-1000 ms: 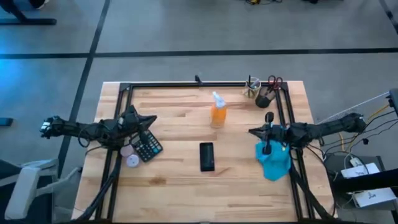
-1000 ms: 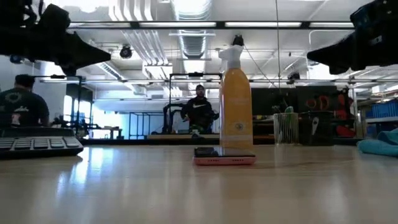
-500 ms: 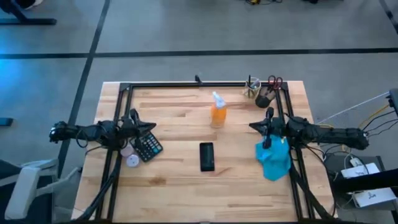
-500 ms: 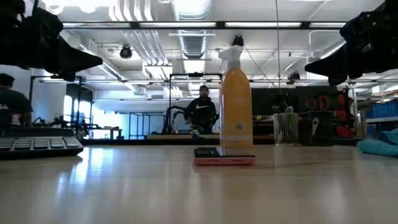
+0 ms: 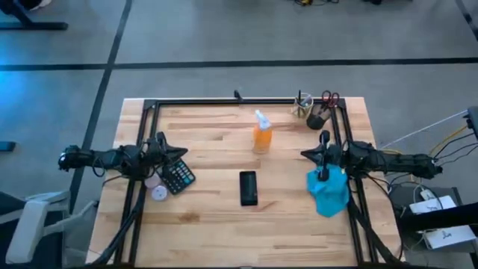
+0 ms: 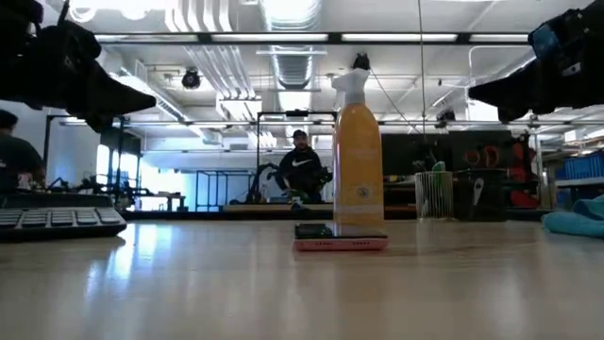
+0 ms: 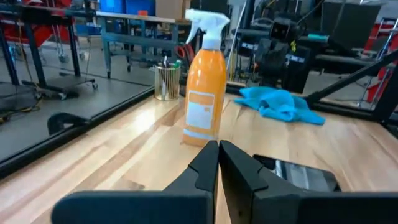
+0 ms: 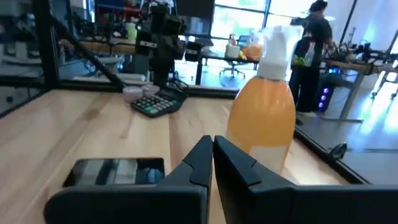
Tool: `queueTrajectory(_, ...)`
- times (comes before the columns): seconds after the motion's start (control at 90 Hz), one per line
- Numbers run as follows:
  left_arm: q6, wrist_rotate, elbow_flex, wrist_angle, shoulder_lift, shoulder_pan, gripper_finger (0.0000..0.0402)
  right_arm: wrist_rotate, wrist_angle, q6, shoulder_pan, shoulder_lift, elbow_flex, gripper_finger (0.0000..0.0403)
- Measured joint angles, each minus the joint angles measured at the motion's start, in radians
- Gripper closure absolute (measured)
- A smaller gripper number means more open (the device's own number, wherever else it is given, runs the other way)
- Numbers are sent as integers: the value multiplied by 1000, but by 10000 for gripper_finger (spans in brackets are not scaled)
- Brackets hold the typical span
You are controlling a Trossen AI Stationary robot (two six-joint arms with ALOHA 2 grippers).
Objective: Apply microfiber cloth
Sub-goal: Return to Home Position
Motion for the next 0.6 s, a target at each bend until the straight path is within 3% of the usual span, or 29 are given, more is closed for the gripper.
queueTrajectory(0.6,1,0,-1,2,118,0,402,1,2,0,0,3,0,403)
